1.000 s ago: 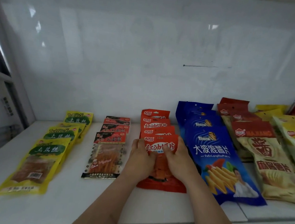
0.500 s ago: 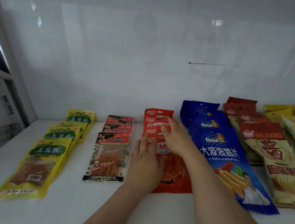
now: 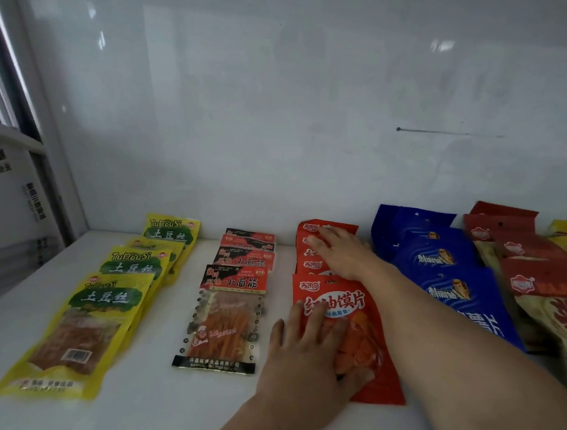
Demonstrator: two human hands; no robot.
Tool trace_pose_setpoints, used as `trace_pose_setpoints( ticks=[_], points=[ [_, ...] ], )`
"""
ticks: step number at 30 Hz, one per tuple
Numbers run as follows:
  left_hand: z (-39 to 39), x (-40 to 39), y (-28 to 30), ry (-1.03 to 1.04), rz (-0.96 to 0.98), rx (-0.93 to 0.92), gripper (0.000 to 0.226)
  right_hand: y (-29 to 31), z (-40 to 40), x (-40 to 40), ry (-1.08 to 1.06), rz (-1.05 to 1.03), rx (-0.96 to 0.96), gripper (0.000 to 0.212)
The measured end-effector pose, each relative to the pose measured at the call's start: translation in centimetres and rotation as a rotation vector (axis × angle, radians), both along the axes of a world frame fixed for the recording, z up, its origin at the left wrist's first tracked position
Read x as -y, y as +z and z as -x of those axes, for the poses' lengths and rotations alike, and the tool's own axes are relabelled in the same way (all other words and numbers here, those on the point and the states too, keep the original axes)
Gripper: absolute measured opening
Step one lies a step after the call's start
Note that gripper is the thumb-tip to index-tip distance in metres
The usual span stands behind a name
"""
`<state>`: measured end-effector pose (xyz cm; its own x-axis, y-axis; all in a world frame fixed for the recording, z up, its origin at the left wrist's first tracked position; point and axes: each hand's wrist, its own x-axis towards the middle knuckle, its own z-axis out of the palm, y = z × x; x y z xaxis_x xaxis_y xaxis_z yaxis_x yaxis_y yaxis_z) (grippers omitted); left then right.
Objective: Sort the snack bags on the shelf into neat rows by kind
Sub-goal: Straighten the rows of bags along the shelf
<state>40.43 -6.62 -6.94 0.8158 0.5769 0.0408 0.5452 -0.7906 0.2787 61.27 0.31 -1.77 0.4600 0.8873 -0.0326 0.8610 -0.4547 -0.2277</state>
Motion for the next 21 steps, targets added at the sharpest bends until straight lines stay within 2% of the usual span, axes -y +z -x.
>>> trace_pose_setpoints(
  ticks=[3, 8, 11, 18, 21],
  points=[
    [-0.1, -0.2, -0.3, 0.0, -0.002, 0.006, 0.081, 0.4, 0.0, 0.3, 0.002, 0.004, -0.041, 0.079],
    [0.0, -0.2, -0.1, 0.008, -0.001, 0.0, 0.082, 0.3, 0.4, 1.4, -0.018, 0.062, -0.261, 0.09],
    [0.3, 0.1, 0.2, 0.021, -0.015, 0.012, 0.082, 0.5, 0.8, 1.6, -0.033, 0.069, -0.337, 0.086],
    [1.2, 0.4, 0.3, 0.043, -0.036, 0.023, 0.089, 0.1, 1.6, 1.3, -0.015, 0.088, -0.347, 0.106],
    [1.1, 0.2, 0.0, 0.043, -0.013, 0.041, 0.079, 0.4, 2.2, 1.6, -0.023, 0.1, -0.327, 0.093]
  ],
)
